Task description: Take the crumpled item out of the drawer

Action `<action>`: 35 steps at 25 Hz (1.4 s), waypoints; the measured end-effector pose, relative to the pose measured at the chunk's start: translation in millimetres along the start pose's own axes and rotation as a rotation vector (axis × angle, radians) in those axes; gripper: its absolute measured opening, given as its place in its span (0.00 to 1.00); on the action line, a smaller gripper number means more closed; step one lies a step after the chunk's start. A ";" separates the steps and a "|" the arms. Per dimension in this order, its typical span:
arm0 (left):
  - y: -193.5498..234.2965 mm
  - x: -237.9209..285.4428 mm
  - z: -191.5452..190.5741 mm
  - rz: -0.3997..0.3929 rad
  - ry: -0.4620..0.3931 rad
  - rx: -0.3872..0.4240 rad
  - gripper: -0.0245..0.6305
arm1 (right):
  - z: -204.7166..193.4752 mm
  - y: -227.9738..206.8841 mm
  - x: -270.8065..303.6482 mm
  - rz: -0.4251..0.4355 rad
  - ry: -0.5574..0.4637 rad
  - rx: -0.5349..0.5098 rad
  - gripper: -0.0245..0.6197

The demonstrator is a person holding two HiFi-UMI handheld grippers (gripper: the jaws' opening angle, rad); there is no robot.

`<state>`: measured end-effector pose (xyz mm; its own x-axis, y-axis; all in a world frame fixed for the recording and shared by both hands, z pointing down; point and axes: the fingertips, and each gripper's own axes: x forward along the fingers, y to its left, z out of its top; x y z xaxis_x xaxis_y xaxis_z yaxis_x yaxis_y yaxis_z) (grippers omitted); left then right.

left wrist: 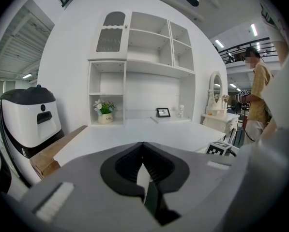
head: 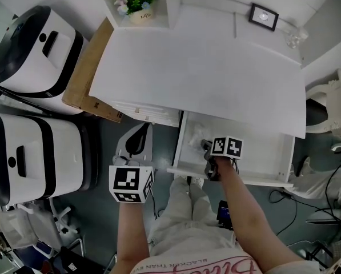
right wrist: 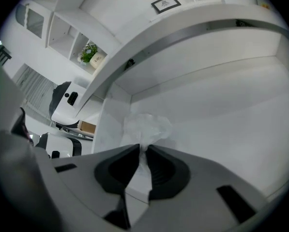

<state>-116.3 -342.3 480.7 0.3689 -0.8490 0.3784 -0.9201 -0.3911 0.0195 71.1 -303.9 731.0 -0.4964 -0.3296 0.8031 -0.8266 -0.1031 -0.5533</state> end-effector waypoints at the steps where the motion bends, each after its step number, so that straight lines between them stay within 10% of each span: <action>1: -0.1 -0.7 2.5 -0.001 -0.005 0.001 0.05 | 1.1 2.0 -3.2 0.004 -0.005 -0.005 0.13; 35: -31.4 -14.1 109.0 -0.068 -0.240 0.092 0.05 | 82.1 95.0 -184.2 0.120 -0.349 -0.364 0.13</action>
<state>-78.3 -356.8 373.9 0.4604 -0.8752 0.1483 -0.8803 -0.4717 -0.0511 105.8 -330.1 512.3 -0.5270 -0.6189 0.5825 -0.8387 0.2677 -0.4743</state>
